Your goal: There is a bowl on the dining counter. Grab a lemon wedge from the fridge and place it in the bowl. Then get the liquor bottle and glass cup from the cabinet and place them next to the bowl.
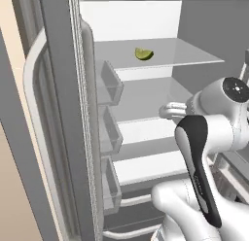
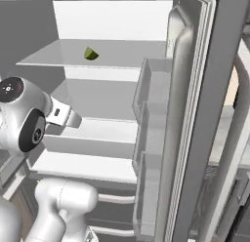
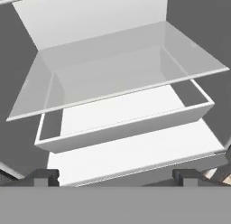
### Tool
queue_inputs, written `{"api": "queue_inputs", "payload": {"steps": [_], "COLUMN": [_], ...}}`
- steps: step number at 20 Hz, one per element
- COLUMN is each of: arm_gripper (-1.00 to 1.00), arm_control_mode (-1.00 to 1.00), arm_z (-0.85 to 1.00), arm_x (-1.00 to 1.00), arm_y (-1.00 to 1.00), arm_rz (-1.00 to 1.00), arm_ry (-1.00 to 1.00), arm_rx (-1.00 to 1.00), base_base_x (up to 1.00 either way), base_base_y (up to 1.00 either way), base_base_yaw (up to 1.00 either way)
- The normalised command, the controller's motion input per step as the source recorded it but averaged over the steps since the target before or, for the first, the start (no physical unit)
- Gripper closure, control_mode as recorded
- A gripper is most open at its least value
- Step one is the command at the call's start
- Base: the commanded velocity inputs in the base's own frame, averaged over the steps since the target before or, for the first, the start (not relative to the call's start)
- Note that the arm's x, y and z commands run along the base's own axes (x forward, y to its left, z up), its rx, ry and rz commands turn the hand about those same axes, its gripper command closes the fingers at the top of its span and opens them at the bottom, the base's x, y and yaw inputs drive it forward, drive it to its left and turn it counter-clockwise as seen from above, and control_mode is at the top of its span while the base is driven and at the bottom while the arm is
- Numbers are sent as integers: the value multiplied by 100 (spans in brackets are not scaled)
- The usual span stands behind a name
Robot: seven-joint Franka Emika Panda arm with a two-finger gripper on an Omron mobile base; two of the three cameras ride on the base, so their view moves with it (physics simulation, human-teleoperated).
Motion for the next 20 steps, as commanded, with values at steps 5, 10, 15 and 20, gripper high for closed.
{"api": "queue_inputs", "payload": {"steps": [5, 10, 15, 20], "arm_gripper": [-100, -100, -100, -100], "arm_control_mode": [100, 100, -100, -100], "arm_z": [0, 0, 19, 74], "arm_x": [0, 0, 45, 5], "arm_y": [0, 0, -25, -34], "arm_rz": [0, 0, 9, 17], "arm_ry": [0, 0, -4, -26], "arm_rx": [0, 0, 0, -10], "base_base_x": [84, 100, 19, 0], "base_base_y": [29, -2, -2, 0], "base_base_yaw": [-12, -3, 0, 0]}}
